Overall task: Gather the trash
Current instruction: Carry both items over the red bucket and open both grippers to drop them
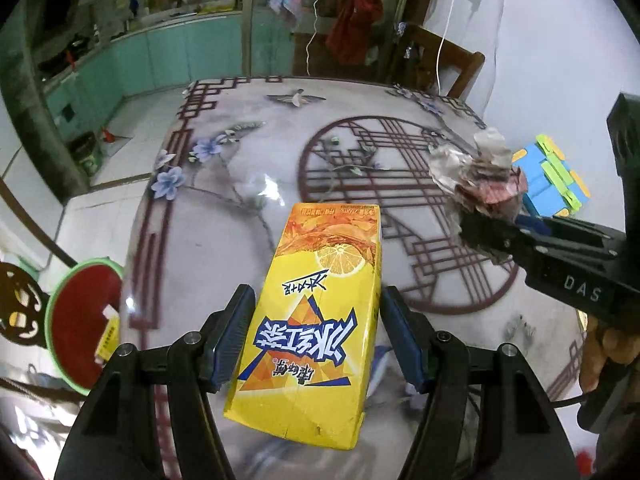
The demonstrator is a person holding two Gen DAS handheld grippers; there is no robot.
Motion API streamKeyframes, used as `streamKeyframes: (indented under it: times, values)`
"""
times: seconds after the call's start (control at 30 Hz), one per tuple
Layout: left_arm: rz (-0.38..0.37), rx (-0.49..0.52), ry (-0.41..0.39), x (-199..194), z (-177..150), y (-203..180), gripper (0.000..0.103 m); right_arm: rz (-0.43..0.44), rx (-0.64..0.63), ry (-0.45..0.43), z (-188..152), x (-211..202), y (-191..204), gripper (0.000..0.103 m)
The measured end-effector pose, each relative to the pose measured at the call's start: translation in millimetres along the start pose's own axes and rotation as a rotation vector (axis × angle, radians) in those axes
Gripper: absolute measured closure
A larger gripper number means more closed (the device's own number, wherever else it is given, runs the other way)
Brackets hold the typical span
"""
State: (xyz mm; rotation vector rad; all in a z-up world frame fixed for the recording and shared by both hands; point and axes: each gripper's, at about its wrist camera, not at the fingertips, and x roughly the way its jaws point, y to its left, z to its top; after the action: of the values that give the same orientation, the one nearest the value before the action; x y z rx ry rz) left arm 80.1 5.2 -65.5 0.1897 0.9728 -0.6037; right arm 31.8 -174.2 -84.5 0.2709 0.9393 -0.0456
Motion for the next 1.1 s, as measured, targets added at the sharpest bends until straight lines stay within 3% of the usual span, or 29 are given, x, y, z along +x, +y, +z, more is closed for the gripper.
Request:
streamKeyframes:
  times: [0.43,0.53,0.63,0.73,0.8,0.87,0.9,1.1]
  values:
    - [0.005,-0.022,-0.011,-22,-13,90,0.039,-0.006,-0.001,0.019,-5,20,87,0.074]
    - [0.004,-0.034,0.002,-22,-19,110,0.047,0.014,0.014,0.027,-8,30,103,0.074]
    - [-0.023,-0.048,0.027,-16,-24,122,0.048,0.032,0.033,0.046,-13,41,116,0.074]
    - [-0.127,-0.053,0.090,-1,-28,116,0.047,0.020,0.045,0.035,-17,44,125,0.074]
    - [-0.171,-0.031,0.088,7,-30,101,0.040,-0.007,0.073,0.019,-17,40,123,0.074]
    - [-0.204,0.009,0.092,22,-34,81,0.021,-0.031,0.099,0.003,-14,35,115,0.074]
    - [-0.213,0.031,0.110,31,-37,72,0.021,-0.055,0.116,-0.014,-14,29,109,0.075]
    - [-0.133,0.116,0.221,77,-57,41,0.024,-0.166,0.200,-0.044,-15,-3,65,0.074]
